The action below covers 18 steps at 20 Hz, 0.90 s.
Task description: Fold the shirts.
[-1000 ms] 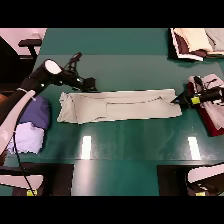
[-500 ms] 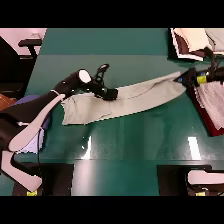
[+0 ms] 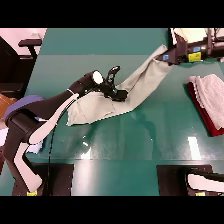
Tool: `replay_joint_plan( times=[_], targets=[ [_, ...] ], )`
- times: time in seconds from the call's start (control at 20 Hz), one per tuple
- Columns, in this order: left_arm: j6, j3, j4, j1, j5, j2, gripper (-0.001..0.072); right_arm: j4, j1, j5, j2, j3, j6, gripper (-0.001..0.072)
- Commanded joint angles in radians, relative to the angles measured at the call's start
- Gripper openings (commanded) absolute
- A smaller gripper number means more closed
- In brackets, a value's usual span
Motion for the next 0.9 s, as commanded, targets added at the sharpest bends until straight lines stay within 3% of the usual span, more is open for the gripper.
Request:
replay_joint_plan(
  times=[0.0, 0.15, 0.3, 0.5, 0.75, 0.8, 0.85],
  targets=[
    [-0.006, 0.011, 0.019, -0.004, 0.013, -0.019, 0.0028, 0.034, 0.092, -0.034, 0.004, 0.024, 0.014, 0.0014],
    [-0.003, 0.021, 0.031, 0.003, 0.045, -0.019, 0.0029, 0.08, 0.145, -0.072, 0.004, 0.024, 0.012, 0.0014],
    [-0.004, 0.071, 0.076, 0.055, -0.054, 0.019, 0.0029, 0.078, 0.192, -0.122, 0.004, 0.024, 0.011, 0.0015],
    [-0.004, 0.079, 0.269, 0.212, -0.211, 0.195, 0.0029, 0.08, 0.281, -0.178, -0.021, 0.024, 0.006, 0.0014],
    [0.004, 0.079, 0.414, 0.456, -0.303, 0.463, 0.003, 0.167, 0.544, -0.347, -0.186, 0.025, -0.134, 0.0018],
    [0.004, 0.079, 0.422, 0.501, -0.301, 0.512, 0.003, 0.156, 0.602, -0.381, -0.23, 0.036, -0.159, 0.008],
    [0.004, 0.079, 0.422, 0.539, -0.299, 0.552, 0.003, 0.154, 0.652, -0.386, -0.286, 0.069, -0.202, 0.0246]
  ],
)
